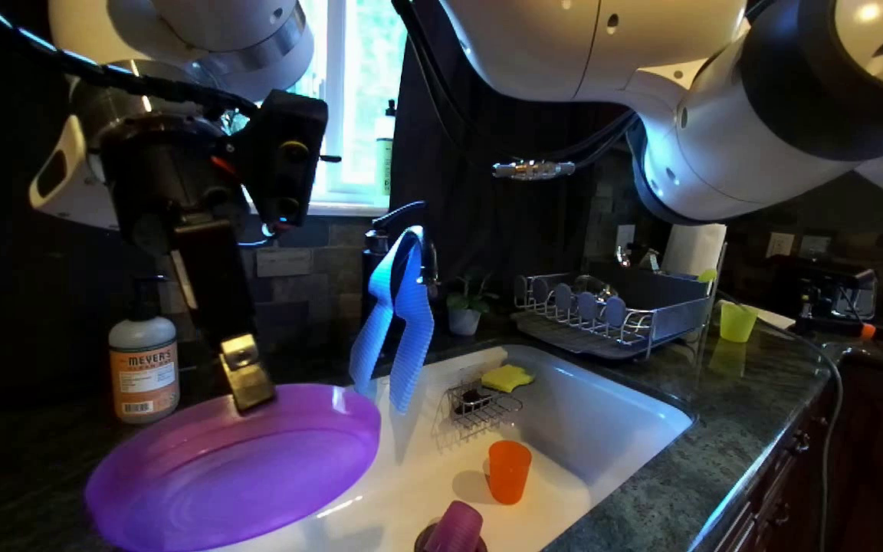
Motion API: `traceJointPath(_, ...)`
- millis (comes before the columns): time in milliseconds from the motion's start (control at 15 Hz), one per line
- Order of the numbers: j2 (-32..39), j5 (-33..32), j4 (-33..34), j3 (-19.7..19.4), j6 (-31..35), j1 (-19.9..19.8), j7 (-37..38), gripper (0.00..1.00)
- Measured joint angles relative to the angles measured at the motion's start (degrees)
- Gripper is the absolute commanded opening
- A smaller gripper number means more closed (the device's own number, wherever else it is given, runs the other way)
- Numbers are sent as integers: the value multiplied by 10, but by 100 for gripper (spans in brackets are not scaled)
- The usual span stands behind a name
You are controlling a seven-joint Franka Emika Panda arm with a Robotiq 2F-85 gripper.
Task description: Move the purple plate to the counter on the left side of the sink
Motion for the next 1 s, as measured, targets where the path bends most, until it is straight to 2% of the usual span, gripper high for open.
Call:
traceJointPath(200,5,-60,18,-30,-46,26,-47,1)
traceJointPath(400,7,-121,40,-67,-50,58,-87,4)
traceJointPath(1000,17,-135,60,-94,-32,87,-107,1)
